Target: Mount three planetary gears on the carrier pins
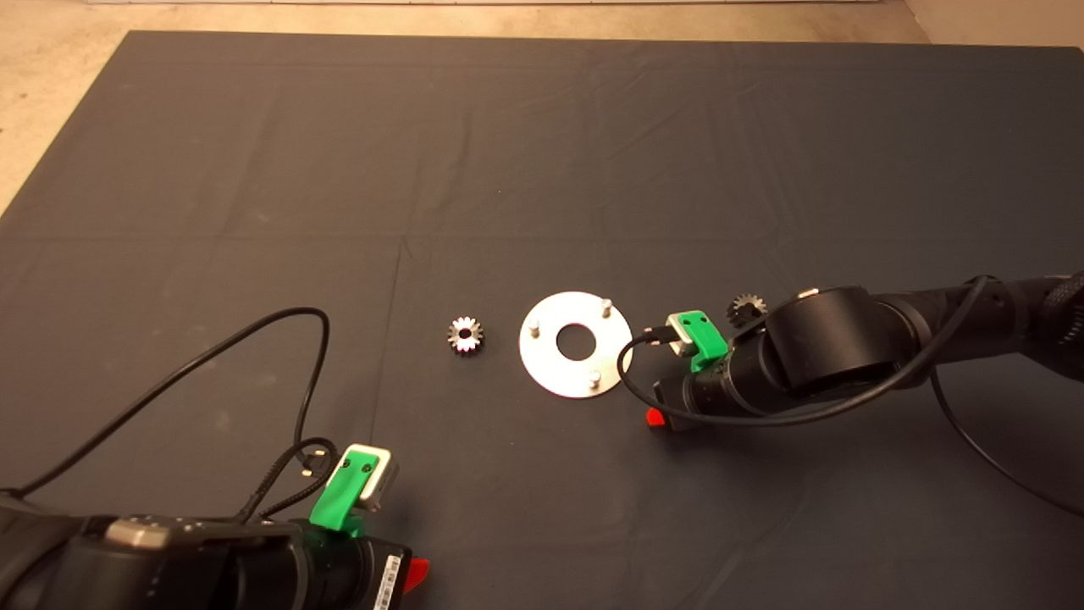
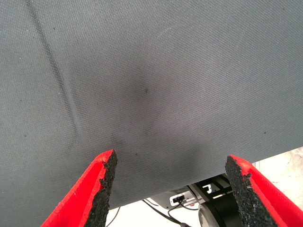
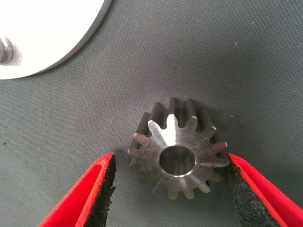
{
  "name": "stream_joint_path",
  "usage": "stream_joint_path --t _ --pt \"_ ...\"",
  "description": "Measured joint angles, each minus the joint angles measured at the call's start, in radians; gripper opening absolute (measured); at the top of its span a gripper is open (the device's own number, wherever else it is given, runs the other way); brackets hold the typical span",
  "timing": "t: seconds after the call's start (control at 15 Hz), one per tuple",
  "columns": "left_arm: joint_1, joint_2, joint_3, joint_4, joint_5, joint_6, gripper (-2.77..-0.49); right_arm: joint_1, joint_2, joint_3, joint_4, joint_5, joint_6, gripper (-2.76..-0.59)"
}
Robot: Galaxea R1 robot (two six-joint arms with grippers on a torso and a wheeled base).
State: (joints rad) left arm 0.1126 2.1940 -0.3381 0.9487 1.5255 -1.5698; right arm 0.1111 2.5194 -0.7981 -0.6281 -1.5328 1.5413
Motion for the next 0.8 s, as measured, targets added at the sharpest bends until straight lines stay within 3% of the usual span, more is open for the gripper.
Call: stream_joint_path --t 0.2,0.8 --pt "0.0 0.0 0.0 0.0 0.0 0.0 -1.64 0.0 0.002 0.0 -0.001 0.0 -0.007 -1.84" --pt "0.0 0.0 0.0 0.0 0.0 0.0 -1.64 0.0 0.002 -0.015 -0.018 0.0 -0.044 -1.84"
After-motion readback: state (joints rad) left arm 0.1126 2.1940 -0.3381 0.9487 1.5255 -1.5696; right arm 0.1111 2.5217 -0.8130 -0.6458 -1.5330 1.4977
